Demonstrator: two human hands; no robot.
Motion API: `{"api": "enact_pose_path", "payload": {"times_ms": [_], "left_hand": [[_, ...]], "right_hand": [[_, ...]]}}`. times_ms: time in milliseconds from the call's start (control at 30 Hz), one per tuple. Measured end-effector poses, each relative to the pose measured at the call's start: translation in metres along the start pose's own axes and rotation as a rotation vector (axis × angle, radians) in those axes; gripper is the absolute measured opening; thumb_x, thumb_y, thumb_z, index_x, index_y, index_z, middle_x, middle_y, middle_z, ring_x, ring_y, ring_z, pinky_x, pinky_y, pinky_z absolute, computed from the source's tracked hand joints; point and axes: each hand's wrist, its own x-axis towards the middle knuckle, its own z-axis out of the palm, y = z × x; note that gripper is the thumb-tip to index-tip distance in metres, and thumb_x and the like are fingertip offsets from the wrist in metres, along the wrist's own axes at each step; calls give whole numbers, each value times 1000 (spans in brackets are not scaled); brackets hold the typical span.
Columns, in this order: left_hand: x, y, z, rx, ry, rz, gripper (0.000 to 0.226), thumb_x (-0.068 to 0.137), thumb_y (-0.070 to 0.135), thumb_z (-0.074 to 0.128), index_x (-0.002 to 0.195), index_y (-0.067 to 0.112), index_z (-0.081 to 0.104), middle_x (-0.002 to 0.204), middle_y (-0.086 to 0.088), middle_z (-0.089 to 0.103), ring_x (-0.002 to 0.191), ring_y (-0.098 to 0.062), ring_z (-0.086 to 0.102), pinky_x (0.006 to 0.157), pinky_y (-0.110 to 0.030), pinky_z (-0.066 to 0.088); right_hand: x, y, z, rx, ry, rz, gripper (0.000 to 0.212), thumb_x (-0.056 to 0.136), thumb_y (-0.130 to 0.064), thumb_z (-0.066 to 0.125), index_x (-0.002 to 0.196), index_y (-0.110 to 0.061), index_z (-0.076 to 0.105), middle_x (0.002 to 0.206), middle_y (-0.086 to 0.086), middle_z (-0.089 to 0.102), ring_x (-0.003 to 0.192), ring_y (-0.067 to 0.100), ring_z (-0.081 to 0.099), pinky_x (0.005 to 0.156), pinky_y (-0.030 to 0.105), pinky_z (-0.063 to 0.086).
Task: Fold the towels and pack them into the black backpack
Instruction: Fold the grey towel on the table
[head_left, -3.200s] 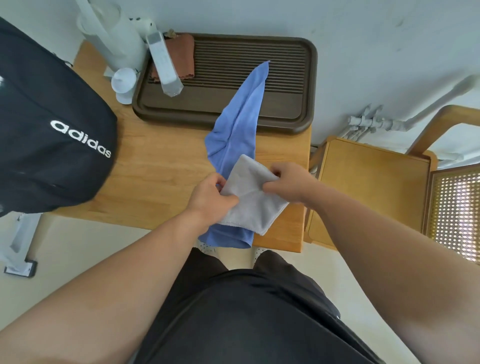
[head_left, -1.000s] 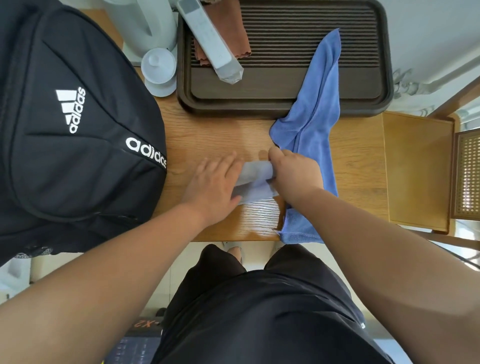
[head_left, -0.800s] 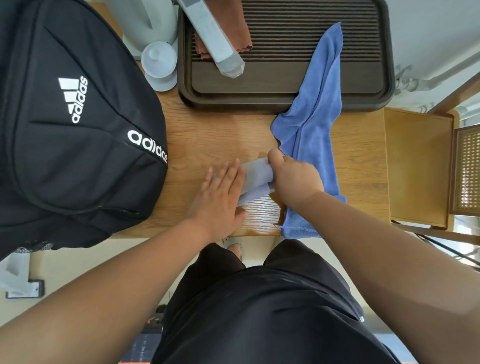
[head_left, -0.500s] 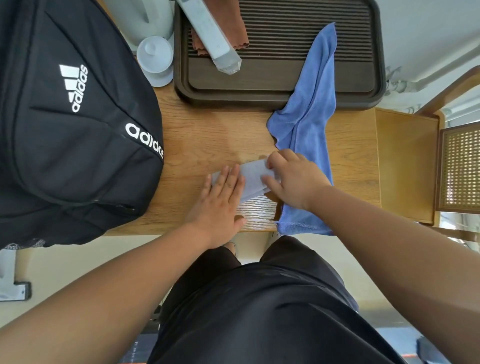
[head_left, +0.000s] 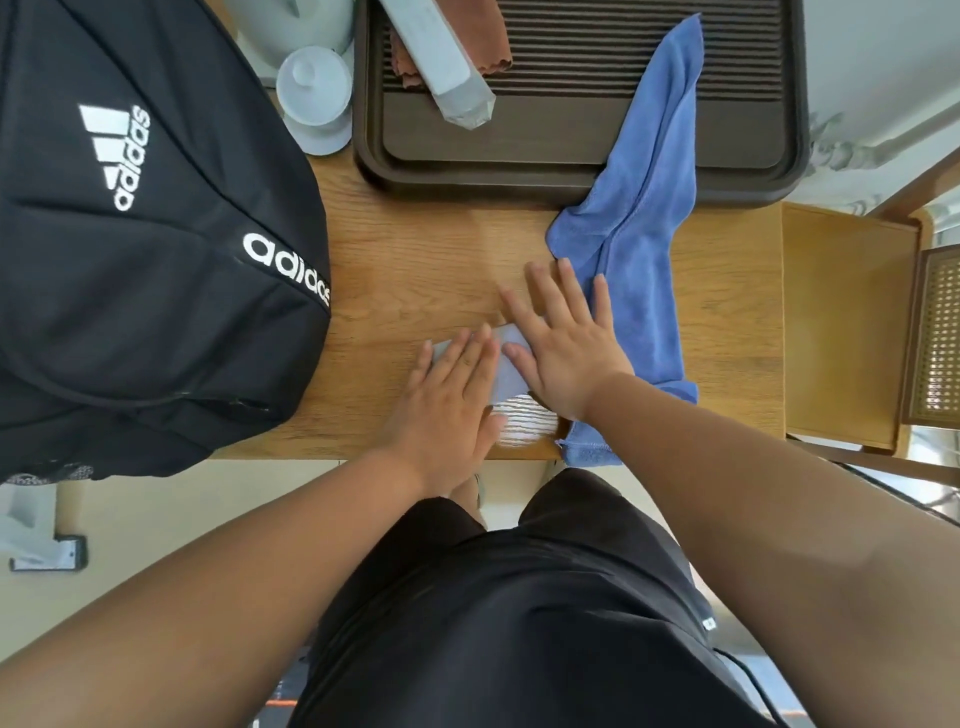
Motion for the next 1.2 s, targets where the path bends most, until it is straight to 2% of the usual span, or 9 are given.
{"api": "enact_pose_path", "payload": {"times_ms": [167,300,433,533,633,767,933,1100,1200], "left_hand": [[27,-6,-10,-56,-9,-236,73,99,56,3,155,14,-20,163,-4,-28,152,-23,-24,122,-52,-14],[31,-10,2,6,-110,-222,74,100,59,5,151,16,-27,161,-5,-35,150,-24,-29,121,-54,-15],[33,-12,1,78,-135,-197,77,99,61,6,154,15,-24,162,-4,-34,150,-25,-28,121,-57,-12],[32,-14,-3,138,-94,-169,80,101,61,18,160,11,-2,169,-5,-5,154,-27,-15,122,-58,-9],[29,-15,-14,144,47,-66,66,94,58,47,143,13,44,138,-7,51,138,-31,36,121,-55,14],[28,-9,-40,182,-9,58,40,93,49,55,119,18,56,117,-2,55,114,-26,45,106,-41,31],[20,-4,-79,-162,33,-43,24,84,34,68,90,26,46,96,3,44,98,-25,51,76,-36,39],[10,0,-122,-529,129,-201,31,74,30,78,88,23,50,87,-1,62,83,-30,60,70,-45,52],[-3,15,-151,-941,158,-244,37,75,20,84,106,27,65,101,1,71,94,-23,68,76,-42,60]], "right_hand": [[-2,4,6,-19,42,-22,78,96,-75,8,160,-33,-5,168,11,-9,153,35,-15,120,64,-4],[-1,5,5,3,36,-45,85,91,-82,11,159,-34,-6,168,11,-12,153,35,-17,120,64,-4],[0,6,1,2,-6,-60,88,91,-80,13,159,-24,21,169,12,-4,153,34,-16,121,62,-3],[-2,5,-6,-43,-4,-91,86,93,-77,21,147,-15,44,168,12,10,154,34,-11,122,60,-1],[-8,7,-16,-47,-4,-90,84,89,-77,30,138,-12,53,159,9,32,154,35,2,121,60,9],[-22,10,-37,-33,-63,-164,60,86,-65,55,121,-18,56,125,4,58,133,30,43,104,43,34],[-40,5,-79,424,-60,31,35,81,-36,73,97,-31,42,83,-11,53,84,19,58,65,33,45],[-49,7,-141,940,211,133,55,73,-22,83,118,-33,53,96,-11,60,85,9,59,72,27,51],[-53,8,-175,1293,315,137,64,73,-22,86,125,-39,54,99,-1,63,88,13,65,75,28,57]]}}
